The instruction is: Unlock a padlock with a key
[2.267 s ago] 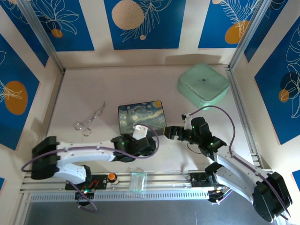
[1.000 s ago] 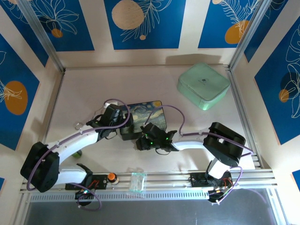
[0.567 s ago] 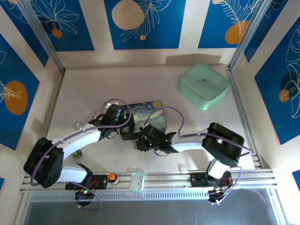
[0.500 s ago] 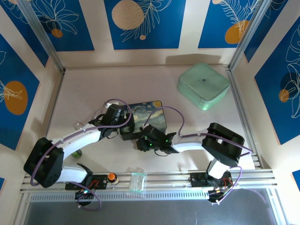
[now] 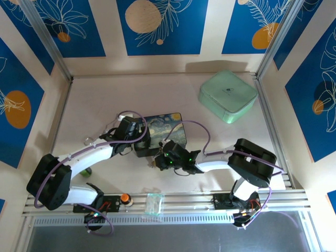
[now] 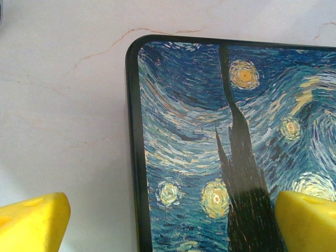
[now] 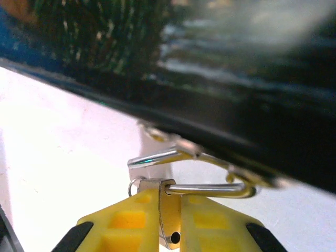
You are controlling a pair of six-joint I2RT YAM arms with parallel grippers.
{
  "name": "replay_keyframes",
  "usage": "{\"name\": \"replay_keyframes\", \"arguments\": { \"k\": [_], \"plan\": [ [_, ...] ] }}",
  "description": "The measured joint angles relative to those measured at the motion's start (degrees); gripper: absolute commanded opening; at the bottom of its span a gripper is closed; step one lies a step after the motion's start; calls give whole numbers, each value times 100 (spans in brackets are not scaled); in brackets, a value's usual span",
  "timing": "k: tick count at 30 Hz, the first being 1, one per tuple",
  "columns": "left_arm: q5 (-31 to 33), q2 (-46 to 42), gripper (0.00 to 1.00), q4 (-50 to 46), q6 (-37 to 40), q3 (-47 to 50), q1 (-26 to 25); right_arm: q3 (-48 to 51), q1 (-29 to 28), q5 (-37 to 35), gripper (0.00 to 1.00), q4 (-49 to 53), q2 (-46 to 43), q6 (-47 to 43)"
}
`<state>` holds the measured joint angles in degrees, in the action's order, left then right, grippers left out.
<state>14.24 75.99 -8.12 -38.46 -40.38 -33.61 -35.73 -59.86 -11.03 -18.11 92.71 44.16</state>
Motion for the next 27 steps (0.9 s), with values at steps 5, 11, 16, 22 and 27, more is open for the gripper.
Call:
{"name": "replay_keyframes", "arguments": {
  "k": [5,11,16,22,27],
  "plan": [
    [39,33,99,50,-2,17,0,315,166,422,10,-732,-39,208],
    [42,39,99,223,-17,96,2,503,308,590,10,-1244,-39,531],
    [79,39,99,264,-15,109,0,551,319,579,14,-1329,-68,693],
    [105,46,99,264,50,107,0,210,-59,-365,59,-9,-249,706],
    [118,125,99,267,136,46,0,-195,-372,-938,71,809,-92,693]
  ]
}}
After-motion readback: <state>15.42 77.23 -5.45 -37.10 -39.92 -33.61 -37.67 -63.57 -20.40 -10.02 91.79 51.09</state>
